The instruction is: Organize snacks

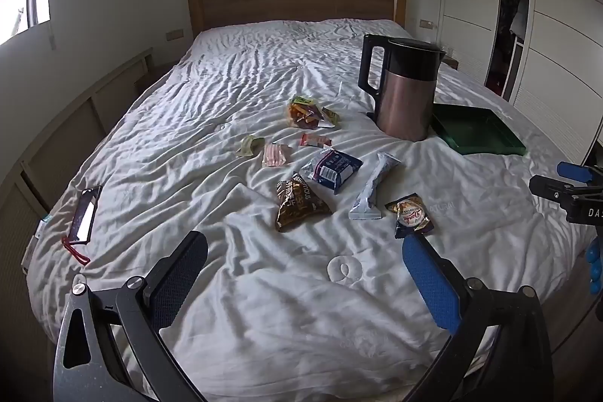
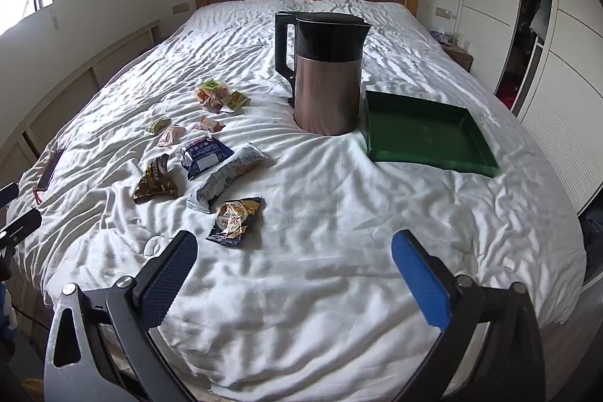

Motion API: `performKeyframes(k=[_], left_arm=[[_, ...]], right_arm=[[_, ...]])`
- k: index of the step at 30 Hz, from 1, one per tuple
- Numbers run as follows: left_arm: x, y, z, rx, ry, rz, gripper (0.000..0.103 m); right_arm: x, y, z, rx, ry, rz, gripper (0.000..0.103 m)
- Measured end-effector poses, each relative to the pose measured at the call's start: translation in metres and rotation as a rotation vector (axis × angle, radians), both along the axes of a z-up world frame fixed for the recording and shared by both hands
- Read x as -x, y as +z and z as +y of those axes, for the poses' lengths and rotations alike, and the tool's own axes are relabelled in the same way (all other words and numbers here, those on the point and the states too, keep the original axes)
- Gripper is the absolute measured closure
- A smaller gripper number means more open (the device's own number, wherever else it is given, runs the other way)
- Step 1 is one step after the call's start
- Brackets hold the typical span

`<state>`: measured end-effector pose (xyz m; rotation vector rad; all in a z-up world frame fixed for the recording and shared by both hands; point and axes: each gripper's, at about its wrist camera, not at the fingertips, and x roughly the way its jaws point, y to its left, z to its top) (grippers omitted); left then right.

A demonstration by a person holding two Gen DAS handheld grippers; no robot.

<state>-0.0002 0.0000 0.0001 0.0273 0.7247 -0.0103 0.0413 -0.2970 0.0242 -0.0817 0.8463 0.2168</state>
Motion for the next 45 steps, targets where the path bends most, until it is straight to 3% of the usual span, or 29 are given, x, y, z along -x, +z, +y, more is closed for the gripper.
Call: performKeyframes(k=[45], left_arm=[[0.0021,0.0003,-0.0022,0.021,-0.005,0.010,0.001]], right_arm=[[0.0002,-0.0013,0.0026,0.009,-0.002,0.004,0.000]])
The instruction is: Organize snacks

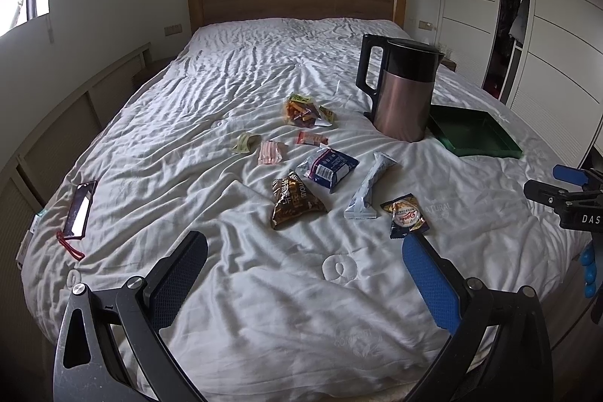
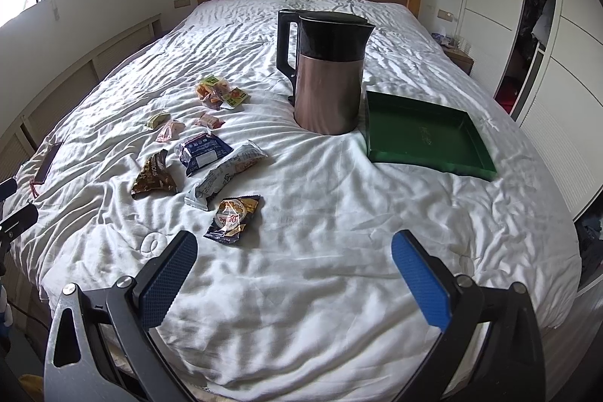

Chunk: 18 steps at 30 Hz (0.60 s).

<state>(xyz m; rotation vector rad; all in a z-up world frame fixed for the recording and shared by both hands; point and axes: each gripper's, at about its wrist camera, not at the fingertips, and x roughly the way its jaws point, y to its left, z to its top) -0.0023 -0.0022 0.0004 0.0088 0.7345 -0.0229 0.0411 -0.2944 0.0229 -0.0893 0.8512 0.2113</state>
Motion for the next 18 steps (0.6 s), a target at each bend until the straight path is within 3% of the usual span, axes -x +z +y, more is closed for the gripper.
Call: performKeyframes(k=[18], left_arm=[[0.0019,-0.0037,-0.0066,0.003,-0.009,0.008,0.001]], right_arm=[[-0.0002,0.0000,0.0003,0.005,0.002,0.002,0.000]])
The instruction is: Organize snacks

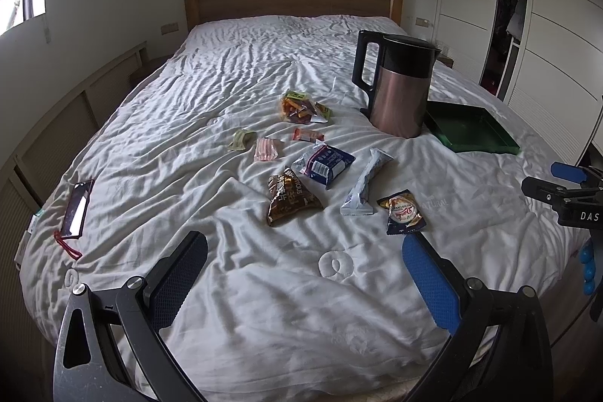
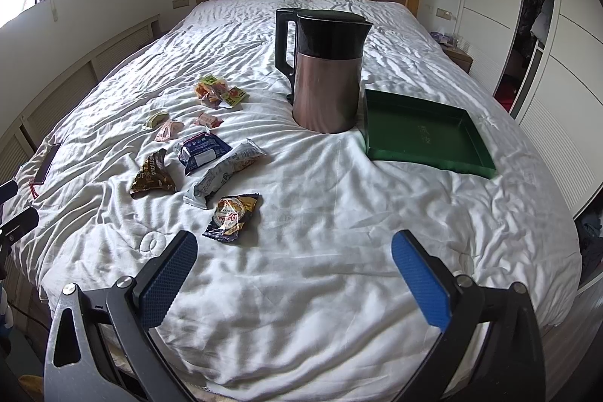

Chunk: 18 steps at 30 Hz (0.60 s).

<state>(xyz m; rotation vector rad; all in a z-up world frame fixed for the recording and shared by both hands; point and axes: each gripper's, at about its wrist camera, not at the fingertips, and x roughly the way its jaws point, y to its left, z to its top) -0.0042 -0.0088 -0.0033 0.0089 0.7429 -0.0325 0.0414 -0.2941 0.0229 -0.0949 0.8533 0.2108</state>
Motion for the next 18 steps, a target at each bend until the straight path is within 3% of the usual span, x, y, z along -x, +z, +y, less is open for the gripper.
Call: performKeyframes(k=[18], left_arm=[[0.0014,-0.0024,0.0003,0.001,-0.004,0.002,0.001]], right_arm=[[0.0003,-0.0010,-0.0025,0.001,-0.002,-0.001,0.000]])
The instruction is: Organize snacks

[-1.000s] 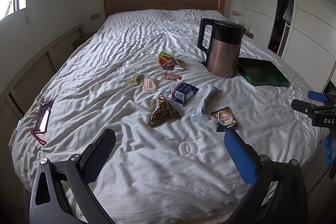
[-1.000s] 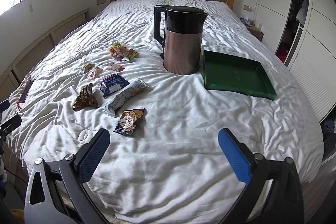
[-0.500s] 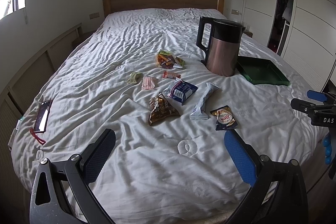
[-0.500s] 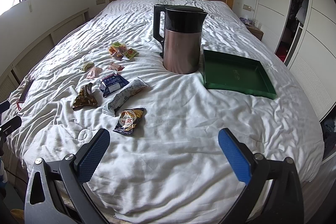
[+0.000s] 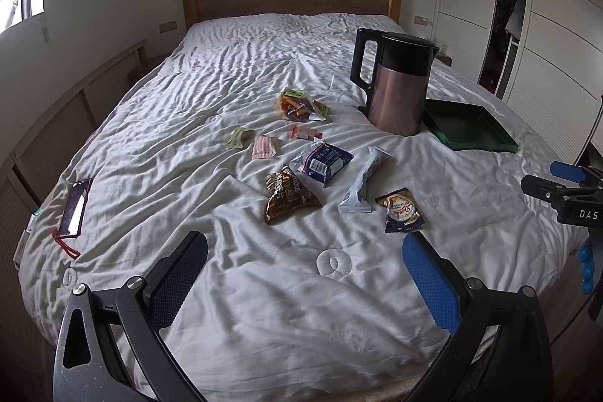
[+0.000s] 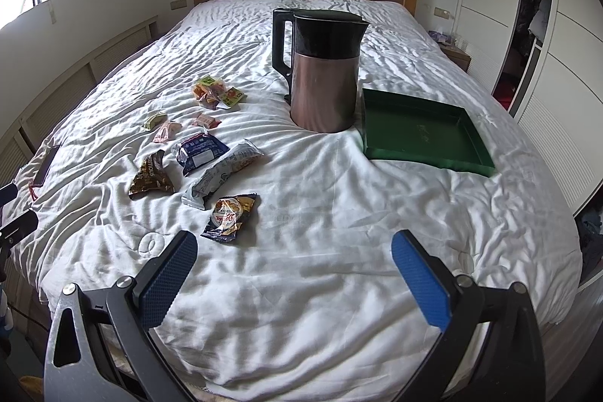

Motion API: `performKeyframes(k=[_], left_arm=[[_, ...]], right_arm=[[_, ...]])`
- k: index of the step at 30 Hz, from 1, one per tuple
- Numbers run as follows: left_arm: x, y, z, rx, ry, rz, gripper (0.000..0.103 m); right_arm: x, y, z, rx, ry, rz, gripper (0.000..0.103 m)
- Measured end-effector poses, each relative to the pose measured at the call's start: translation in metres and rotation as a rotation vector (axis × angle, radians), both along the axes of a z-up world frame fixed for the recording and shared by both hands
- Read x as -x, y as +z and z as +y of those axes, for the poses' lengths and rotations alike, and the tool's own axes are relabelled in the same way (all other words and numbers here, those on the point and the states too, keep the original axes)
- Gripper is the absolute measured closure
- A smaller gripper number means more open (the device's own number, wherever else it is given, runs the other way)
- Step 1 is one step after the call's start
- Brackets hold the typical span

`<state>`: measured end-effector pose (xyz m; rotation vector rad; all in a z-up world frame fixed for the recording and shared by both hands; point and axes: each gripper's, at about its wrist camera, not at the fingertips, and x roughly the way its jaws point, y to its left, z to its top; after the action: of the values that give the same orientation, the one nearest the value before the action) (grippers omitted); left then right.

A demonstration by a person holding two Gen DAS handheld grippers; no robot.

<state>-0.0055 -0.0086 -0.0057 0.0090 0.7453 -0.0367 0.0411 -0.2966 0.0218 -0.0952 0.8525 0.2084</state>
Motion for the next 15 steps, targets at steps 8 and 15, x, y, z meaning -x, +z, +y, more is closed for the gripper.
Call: performKeyframes(k=[8,15], left_arm=[[0.0010,-0.0012,-0.0023,0.000,-0.002,0.003,0.001],[0.0011,-0.0013,-0.0028,-0.002,-0.001,0.005,0.001]], right_arm=[[-0.0002,-0.0005,0.0004,0.001,0.000,0.000,0.000],[-0.0005,-0.0007,-0.0008,-0.003,-0.002,0.001,0.000]])
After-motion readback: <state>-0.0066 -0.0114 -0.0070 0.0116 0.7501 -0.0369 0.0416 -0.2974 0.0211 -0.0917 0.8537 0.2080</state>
